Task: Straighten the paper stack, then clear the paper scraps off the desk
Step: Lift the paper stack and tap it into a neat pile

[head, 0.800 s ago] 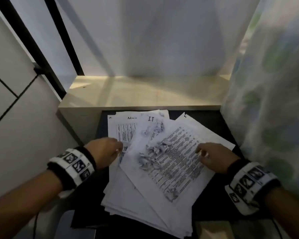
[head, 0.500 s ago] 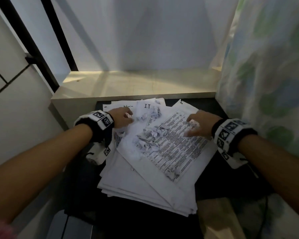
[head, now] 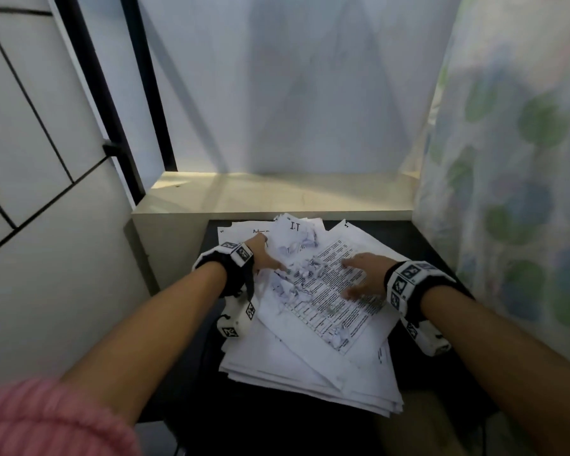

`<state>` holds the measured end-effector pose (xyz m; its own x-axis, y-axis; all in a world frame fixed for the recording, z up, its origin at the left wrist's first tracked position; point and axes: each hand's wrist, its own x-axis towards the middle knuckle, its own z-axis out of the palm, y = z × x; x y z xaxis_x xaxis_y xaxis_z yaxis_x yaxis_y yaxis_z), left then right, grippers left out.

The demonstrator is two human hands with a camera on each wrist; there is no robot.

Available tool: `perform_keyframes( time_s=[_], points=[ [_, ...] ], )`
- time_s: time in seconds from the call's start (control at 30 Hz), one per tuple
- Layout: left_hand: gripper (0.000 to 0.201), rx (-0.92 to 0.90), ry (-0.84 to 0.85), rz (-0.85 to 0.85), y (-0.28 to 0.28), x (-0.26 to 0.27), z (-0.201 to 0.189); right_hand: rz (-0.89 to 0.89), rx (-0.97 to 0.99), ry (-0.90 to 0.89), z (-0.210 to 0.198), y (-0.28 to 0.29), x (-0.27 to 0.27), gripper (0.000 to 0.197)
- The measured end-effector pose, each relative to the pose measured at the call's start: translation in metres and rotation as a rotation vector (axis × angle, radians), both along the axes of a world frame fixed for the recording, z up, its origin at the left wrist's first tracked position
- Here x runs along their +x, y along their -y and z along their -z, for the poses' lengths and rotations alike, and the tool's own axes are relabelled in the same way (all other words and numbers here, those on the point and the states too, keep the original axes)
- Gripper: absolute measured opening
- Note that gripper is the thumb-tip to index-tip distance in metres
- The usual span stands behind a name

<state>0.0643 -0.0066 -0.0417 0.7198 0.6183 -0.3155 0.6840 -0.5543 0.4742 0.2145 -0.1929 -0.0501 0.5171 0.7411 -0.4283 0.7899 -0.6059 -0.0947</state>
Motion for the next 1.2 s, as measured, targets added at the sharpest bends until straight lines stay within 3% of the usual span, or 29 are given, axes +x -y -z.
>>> perform_keyframes(
  time_s=[0.07, 0.17, 0.23, 0.37, 0.43, 0.57, 0.77, 0.9, 1.03, 1.2],
  points=[
    [0.023, -0.008, 0.008, 0.031, -0.002, 0.0, 0.0, -0.019, 0.023, -0.019, 0.002, -0.003, 0.0, 0.087],
    [0.032, -0.034, 0.037, 0.021, -0.006, -0.003, -0.001, 0.029, 0.116, -0.023, 0.002, 0.001, 0.003, 0.078],
    [0.054, -0.058, 0.109, -0.008, -0.007, -0.004, -0.003, 0.118, 0.243, 0.01, 0.0, 0.012, 0.007, 0.076],
    [0.062, -0.029, 0.288, -0.075, -0.005, -0.01, -0.01, 0.385, 0.544, 0.038, -0.002, 0.047, 0.02, 0.078],
    [0.054, -0.049, 0.364, -0.093, -0.003, -0.013, -0.016, 0.554, 0.645, -0.044, 0.002, 0.061, 0.025, 0.082],
    [0.04, -0.08, 0.481, -0.131, 0.0, -0.017, -0.029, 0.809, 0.797, -0.415, 0.01, 0.063, 0.025, 0.085],
    [0.053, -0.156, 0.69, -0.119, -0.001, -0.019, -0.054, 0.746, 0.946, -0.641, -0.009, 0.03, 0.019, 0.077],
    [0.055, -0.111, 0.78, -0.074, -0.003, -0.023, -0.078, 0.689, 1.121, -0.7, -0.049, 0.011, 0.018, 0.056],
    [0.058, -0.055, 0.873, 0.002, 0.002, -0.026, -0.102, 0.609, 1.32, -0.743, -0.089, 0.006, 0.016, 0.014],
    [0.054, -0.114, 0.965, 0.074, 0.01, -0.028, -0.125, 0.523, 1.41, -0.753, -0.129, 0.01, 0.001, 0.023]
  ],
)
